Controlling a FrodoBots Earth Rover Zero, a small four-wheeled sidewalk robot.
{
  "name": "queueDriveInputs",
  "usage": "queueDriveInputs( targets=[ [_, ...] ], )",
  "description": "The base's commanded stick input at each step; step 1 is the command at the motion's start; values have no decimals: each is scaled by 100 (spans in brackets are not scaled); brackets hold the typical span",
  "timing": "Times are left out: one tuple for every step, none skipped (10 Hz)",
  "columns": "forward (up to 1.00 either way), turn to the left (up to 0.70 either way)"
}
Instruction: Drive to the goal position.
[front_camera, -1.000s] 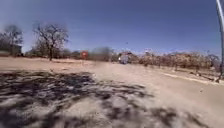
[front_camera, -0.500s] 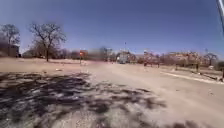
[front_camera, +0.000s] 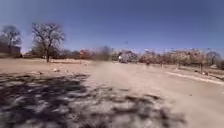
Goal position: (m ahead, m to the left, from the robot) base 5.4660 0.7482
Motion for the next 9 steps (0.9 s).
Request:
queueDriveInputs(
  targets=[
    [100, 0],
    [100, 0],
    [100, 0],
    [100, 0],
    [100, 0],
    [100, 0],
    [100, 0],
    [100, 0],
    [100, 0]
  ],
)
